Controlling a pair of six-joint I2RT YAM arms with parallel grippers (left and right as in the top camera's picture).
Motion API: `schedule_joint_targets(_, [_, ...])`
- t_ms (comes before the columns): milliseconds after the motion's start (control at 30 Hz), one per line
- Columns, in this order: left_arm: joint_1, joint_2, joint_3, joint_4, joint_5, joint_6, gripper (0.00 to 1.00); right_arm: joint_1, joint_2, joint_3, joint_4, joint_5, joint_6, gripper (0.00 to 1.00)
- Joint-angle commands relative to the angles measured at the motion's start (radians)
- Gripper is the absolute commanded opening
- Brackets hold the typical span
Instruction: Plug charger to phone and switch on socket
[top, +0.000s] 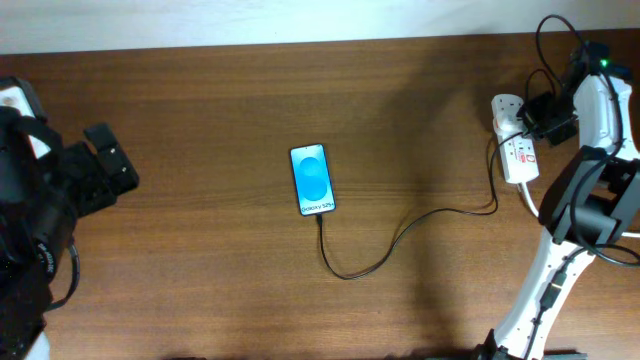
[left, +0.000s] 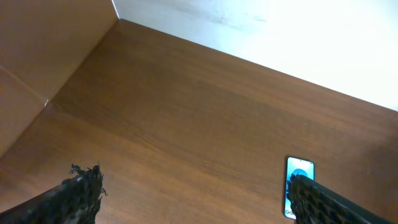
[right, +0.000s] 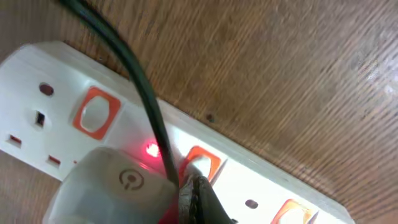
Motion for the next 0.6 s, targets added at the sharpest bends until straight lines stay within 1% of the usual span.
schedule_joint_targets(0, [0.0,-0.028,0.002,0.002,-0.011,-0.018,0.99,0.014,-0.04,0.079,-0.123,0.083,-0.013,0.04])
schedule_joint_targets(67, [0.0,-0.072,0.002,0.003,-0.011,-0.018,1.0,-0.018,-0.124,0.165,-0.235,0.217,-0.013,0.04])
schedule_joint_targets(133, [0.0,-0.135,0.002,0.002,-0.011,-0.017,0.99,-0.038,-0.235,0.228,-0.302,0.315,-0.013,0.04])
schedule_joint_targets(233, [0.0,-0.285,-0.053,-0.002,-0.022,-0.01,0.99,-0.039,-0.448,0.257,-0.298,0.321,-0.039,0.04])
schedule_joint_targets(300, [0.0,-0.413,-0.153,0.001,-0.029,-0.01,0.99,-0.016,-0.617,0.258,-0.259,0.309,-0.039,0.04])
schedule_joint_targets(367, [0.0,-0.558,-0.293,0.015,-0.029,-0.01,0.99,0.024,-0.783,0.258,-0.2,0.307,-0.039,0.04])
schedule_joint_targets(400, [0.0,-0.632,-0.373,0.033,-0.029,-0.01,0.99,0.055,-0.887,0.258,-0.155,0.307,-0.039,0.04])
schedule_joint_targets(467, [0.0,-0.736,-0.492,0.071,-0.028,-0.014,0.99,0.098,-1.023,0.258,-0.081,0.307,-0.039,0.04])
schedule_joint_targets(533, [0.0,-0.882,-0.682,0.182,0.007,-0.014,0.99,0.125,-1.144,0.258,-0.016,0.307,-0.039,0.05])
schedule_joint_targets(567, [0.0,-0.923,-0.744,0.231,0.033,-0.014,0.99,0.126,-1.187,0.258,0.001,0.307,-0.039,0.06])
